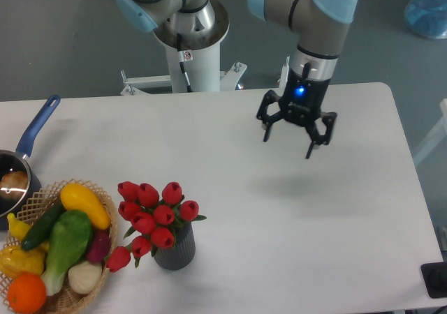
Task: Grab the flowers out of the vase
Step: 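Move the open gripper down toward the red tulip stems above the vase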
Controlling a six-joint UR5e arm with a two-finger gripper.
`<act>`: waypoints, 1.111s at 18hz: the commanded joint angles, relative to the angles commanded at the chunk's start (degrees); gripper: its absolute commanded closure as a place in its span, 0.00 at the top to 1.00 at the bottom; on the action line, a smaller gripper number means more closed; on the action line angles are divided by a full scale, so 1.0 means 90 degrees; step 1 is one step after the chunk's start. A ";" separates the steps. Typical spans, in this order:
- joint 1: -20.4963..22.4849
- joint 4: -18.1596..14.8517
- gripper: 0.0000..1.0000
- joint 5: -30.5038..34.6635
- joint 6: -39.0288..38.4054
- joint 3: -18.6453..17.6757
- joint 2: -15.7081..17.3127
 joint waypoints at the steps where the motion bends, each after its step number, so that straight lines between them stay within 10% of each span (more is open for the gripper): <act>1: -0.0087 0.0000 1.00 -0.0186 -0.0068 0.0000 -0.0029; 20: -0.1210 0.0254 1.00 -0.2961 -0.0108 0.0653 -0.1260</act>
